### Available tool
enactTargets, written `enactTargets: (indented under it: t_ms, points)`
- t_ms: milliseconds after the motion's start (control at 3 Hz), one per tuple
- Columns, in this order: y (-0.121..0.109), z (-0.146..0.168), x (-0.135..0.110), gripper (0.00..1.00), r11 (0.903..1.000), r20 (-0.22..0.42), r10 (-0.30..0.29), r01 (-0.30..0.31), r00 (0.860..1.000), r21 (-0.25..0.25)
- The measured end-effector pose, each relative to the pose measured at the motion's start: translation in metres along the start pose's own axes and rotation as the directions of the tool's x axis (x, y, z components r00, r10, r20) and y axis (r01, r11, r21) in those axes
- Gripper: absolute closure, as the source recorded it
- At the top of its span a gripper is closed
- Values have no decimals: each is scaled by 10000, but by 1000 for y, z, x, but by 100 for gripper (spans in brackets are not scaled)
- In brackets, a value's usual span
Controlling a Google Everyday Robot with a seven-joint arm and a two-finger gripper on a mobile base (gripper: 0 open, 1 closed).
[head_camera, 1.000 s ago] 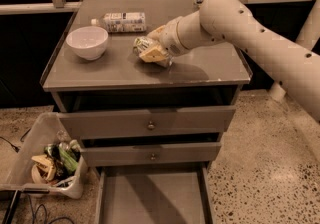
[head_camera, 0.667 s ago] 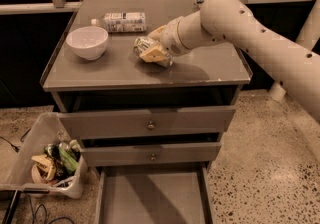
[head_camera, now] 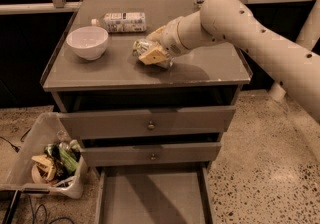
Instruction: Pick 7up can from bottom drawer and place on counter
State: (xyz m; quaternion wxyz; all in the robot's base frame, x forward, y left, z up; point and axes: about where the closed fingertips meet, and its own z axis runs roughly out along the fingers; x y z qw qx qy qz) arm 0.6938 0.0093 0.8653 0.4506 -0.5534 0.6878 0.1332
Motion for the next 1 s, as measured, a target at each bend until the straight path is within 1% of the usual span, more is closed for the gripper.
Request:
enactTargets:
  t_ms: [333,667,1000]
  points:
    - [0,0,0,4,10000,0,0,0,10000,-1]
    - [0,0,0,0,10000,0,0,0,10000,-2]
    - [0,0,0,0,10000,0,0,0,10000,-2]
